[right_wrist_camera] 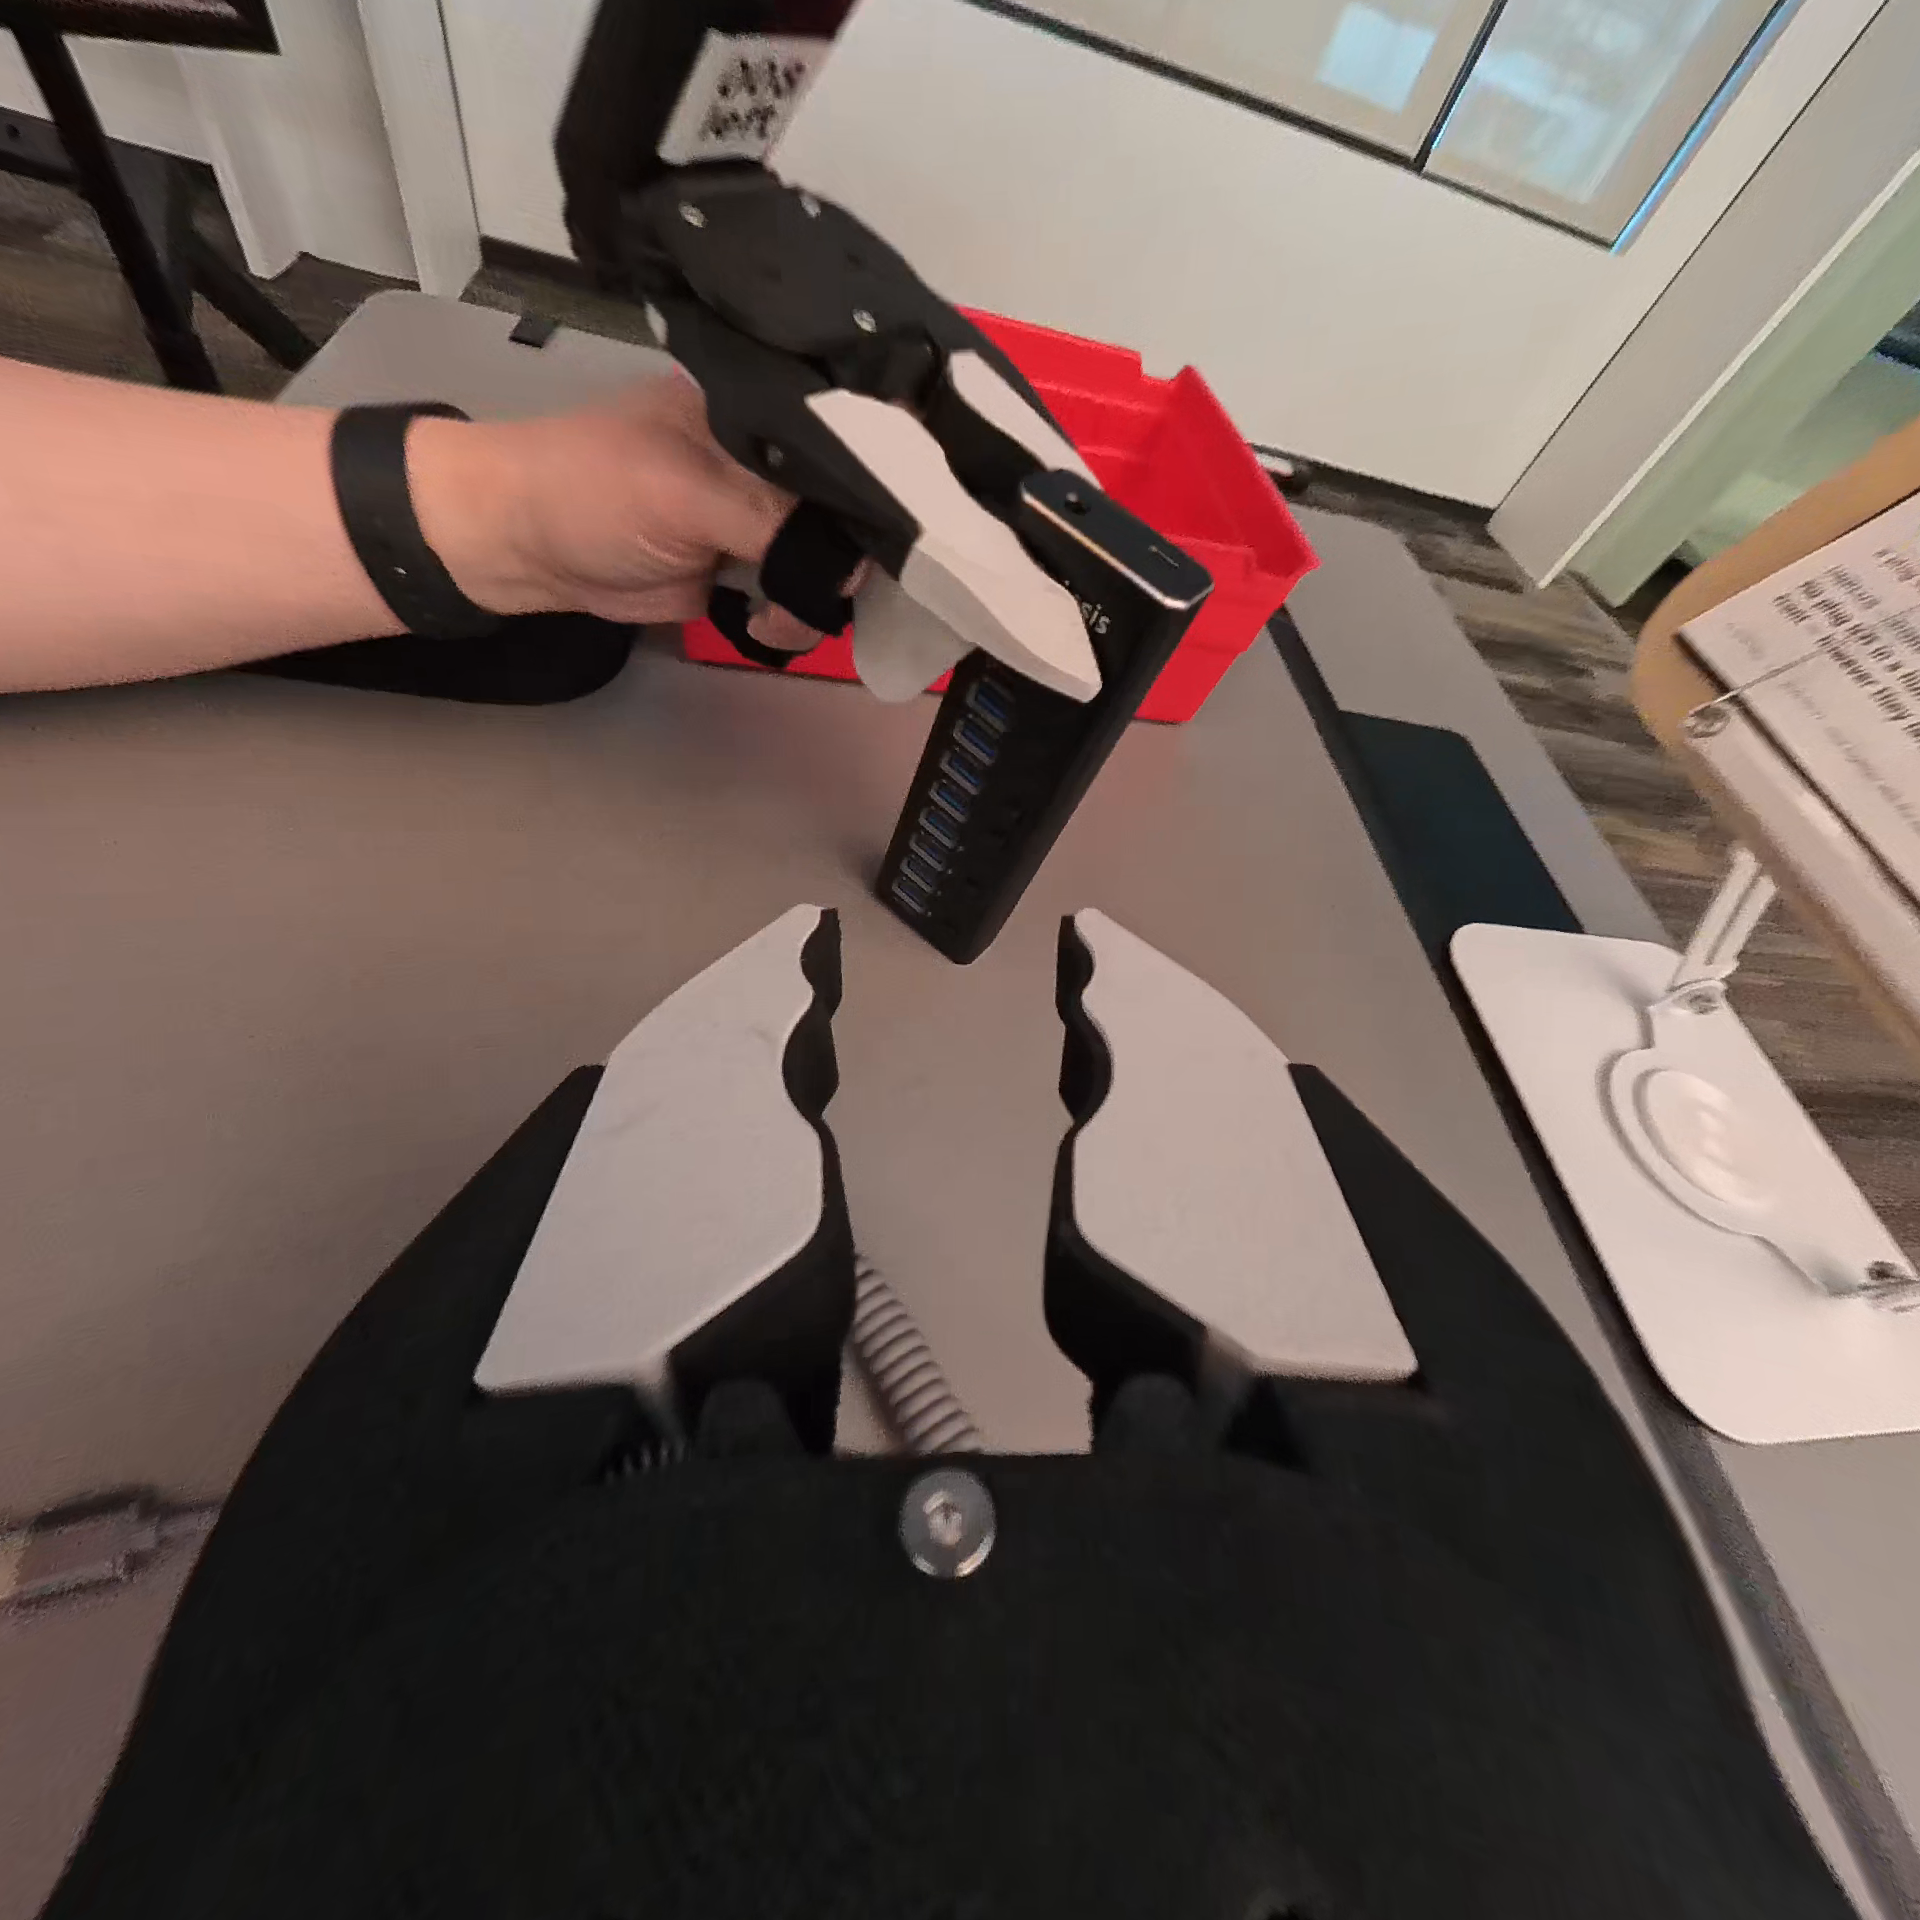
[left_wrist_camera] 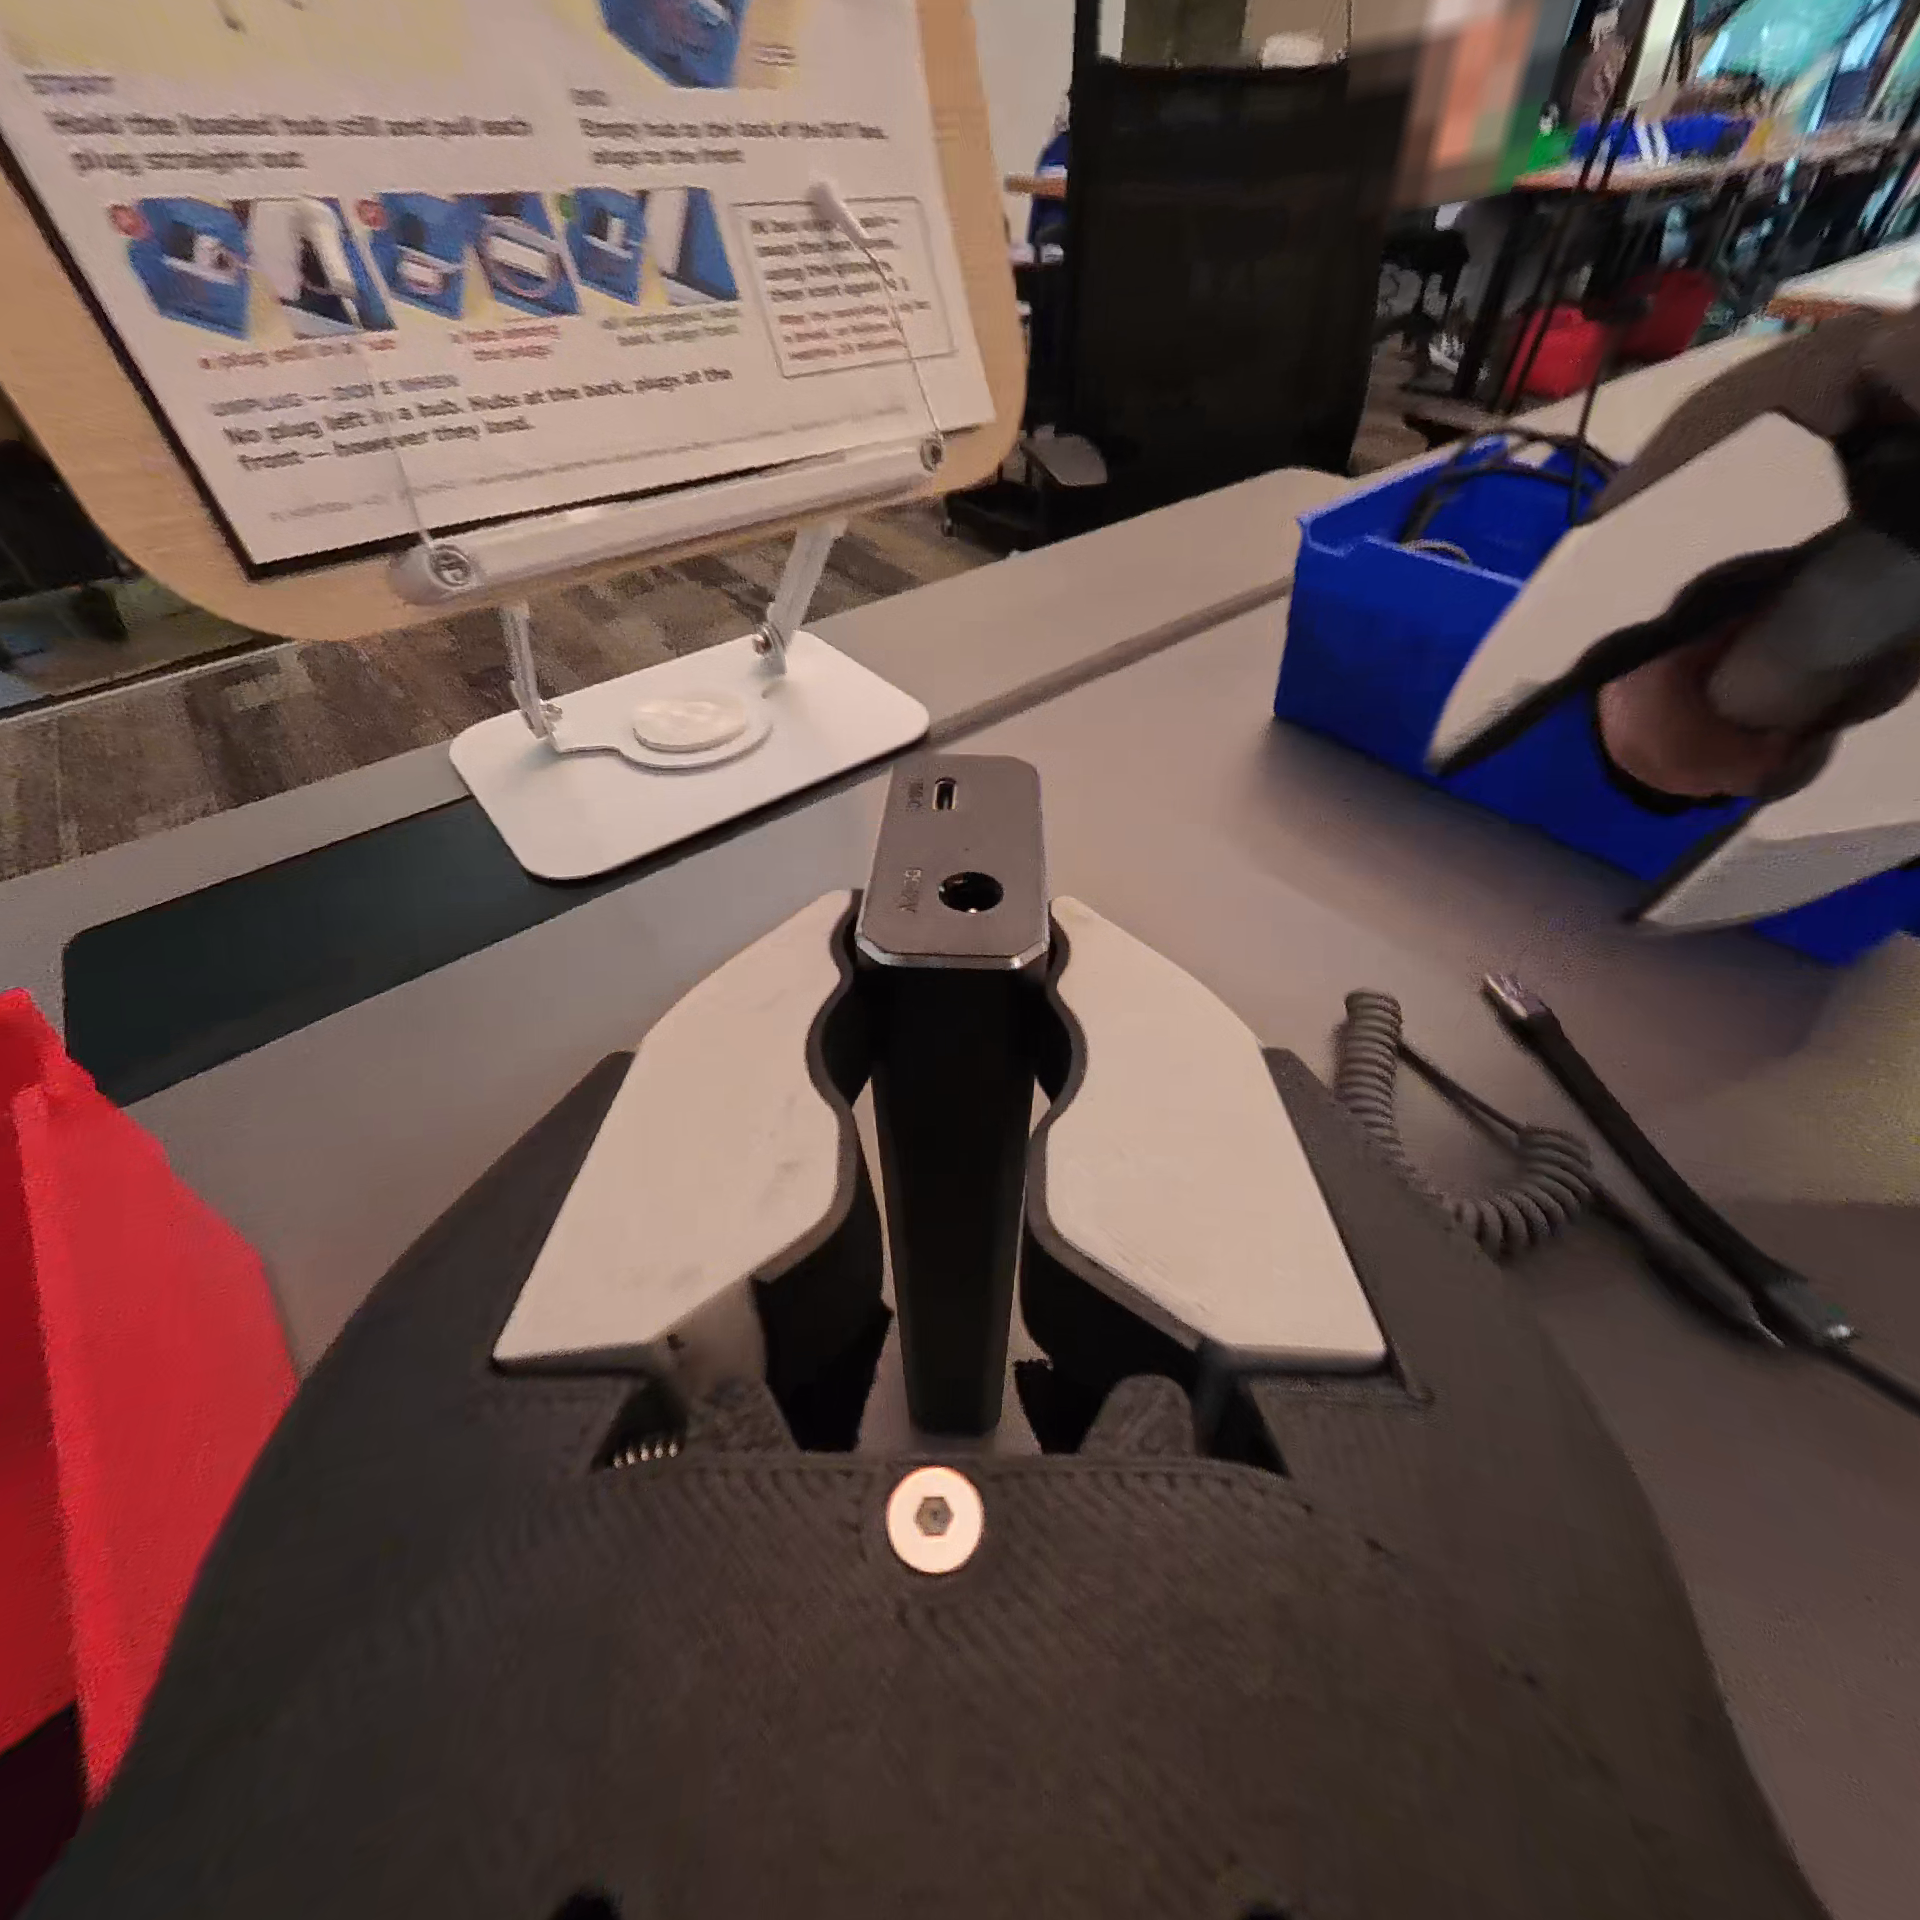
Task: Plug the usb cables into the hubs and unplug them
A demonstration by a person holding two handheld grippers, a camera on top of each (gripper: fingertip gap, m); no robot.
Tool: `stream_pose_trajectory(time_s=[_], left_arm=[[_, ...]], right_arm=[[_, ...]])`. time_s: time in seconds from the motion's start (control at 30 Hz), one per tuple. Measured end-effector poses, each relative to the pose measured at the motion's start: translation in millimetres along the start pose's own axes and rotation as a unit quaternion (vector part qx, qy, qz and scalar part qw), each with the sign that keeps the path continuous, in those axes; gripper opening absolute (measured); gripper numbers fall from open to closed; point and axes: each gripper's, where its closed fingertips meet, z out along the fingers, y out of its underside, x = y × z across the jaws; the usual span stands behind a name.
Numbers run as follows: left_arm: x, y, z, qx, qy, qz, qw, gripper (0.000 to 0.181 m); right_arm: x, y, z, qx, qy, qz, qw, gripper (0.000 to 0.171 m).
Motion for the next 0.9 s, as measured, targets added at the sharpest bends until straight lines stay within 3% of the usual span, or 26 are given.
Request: stream_pose_trajectory(time_s=[0.2,0.47,0.63,0.83,0.9], left_arm=[[-11.3,-2.7,2.1,0.053,-0.011,-0.047,0.997,0.028],[0.3,-0.5,3.2,0.043,0.005,-0.032,0.999,0.030],[5.6,-1.2,0.9,0.042,0.016,-0.031,0.998,0.044],[6.6,-20.4,-18.4,0.051,-0.037,-0.026,0.998,0.076],[20.5,-33.9,-40.3,0.063,-0.073,0.027,0.995,0.069]], right_arm=[[10.7,1.4,-14.2,0.010,0.009,0.011,1.000,0.038],[6.8,-3.0,-12.7,0.003,0.009,-0.004,1.000,0.038],[5.8,1.3,-8.3,-0.009,0.011,-0.009,1.000,0.039],[10.5,-2.8,-12.3,-0.010,0.030,-0.016,0.999,0.039],[15.6,-8.1,-19.7,-0.011,0.049,-0.024,0.998,0.040]])
